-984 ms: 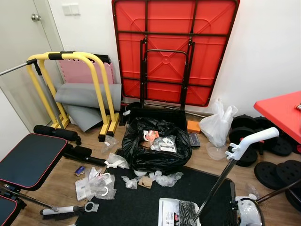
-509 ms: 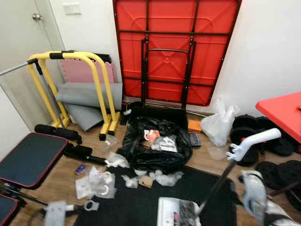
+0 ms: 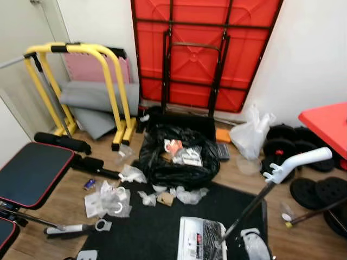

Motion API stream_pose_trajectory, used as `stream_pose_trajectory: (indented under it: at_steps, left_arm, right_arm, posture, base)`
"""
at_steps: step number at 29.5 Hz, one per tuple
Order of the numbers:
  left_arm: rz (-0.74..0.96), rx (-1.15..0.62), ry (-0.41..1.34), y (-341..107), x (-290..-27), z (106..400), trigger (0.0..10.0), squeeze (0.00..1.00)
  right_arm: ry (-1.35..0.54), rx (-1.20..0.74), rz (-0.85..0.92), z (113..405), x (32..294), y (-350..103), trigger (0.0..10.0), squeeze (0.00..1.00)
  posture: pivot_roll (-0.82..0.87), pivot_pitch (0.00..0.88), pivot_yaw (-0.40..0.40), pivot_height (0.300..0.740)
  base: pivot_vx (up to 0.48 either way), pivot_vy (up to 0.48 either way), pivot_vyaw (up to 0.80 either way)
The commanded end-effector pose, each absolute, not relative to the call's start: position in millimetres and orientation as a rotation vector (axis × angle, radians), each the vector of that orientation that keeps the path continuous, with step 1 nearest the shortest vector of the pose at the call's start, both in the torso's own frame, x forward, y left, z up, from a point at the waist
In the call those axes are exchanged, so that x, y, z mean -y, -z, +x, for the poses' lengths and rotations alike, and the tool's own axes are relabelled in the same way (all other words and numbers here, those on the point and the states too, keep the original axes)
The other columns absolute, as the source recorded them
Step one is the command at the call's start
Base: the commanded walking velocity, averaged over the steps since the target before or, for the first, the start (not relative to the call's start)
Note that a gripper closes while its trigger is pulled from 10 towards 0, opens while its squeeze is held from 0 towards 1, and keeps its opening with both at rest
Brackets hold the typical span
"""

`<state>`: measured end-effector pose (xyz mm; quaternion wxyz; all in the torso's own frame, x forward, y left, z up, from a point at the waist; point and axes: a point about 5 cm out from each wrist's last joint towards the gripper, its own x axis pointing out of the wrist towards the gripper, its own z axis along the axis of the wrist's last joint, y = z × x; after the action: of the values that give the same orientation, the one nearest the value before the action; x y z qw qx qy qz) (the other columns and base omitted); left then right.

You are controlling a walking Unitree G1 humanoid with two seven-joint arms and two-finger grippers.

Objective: Sweep floor

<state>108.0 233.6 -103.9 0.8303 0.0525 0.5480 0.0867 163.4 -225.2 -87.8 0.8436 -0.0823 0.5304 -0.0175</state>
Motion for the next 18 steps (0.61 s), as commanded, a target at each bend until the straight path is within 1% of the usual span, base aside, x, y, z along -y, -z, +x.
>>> stream_pose_trajectory:
  at_steps: [1, 2, 5, 10, 18]
  left_arm:
    - [0.125, -1.211, -0.179, 109, -232, 90, 10.0, 0.0]
    - [0.123, -1.224, -0.178, 110, -231, 84, 10.0, 0.0]
    - [0.119, -1.23, -0.182, 111, -231, 80, 10.0, 0.0]
    - [0.112, -1.217, -0.19, 110, -231, 83, 10.0, 0.0]
    - [0.119, -1.183, -0.192, 109, -231, 89, 10.0, 0.0]
  right_arm:
    - [0.051, -1.14, -0.185, 156, 226, 91, 10.0, 0.0]
    - [0.056, -1.149, -0.187, 153, 225, 92, 10.0, 0.0]
    - [0.06, -1.148, -0.194, 155, 228, 91, 10.0, 0.0]
    - [0.066, -1.128, -0.194, 162, 232, 87, 10.0, 0.0]
    - [0.075, -1.113, -0.194, 164, 231, 86, 10.0, 0.0]
  posture:
    - [-0.02, 0.169, -0.025, 0.74]
    - [-0.02, 0.17, -0.023, 0.74]
    - [-0.01, 0.17, -0.022, 0.74]
    - [-0.01, 0.16, -0.02, 0.74]
    - [-0.02, 0.135, -0.02, 0.74]
  base:
    - [0.0, 0.0, 0.0]
    - [0.0, 0.0, 0.0]
    - [0.0, 0.0, 0.0]
    - [0.0, 0.0, 0.0]
    - [0.0, 0.0, 0.0]
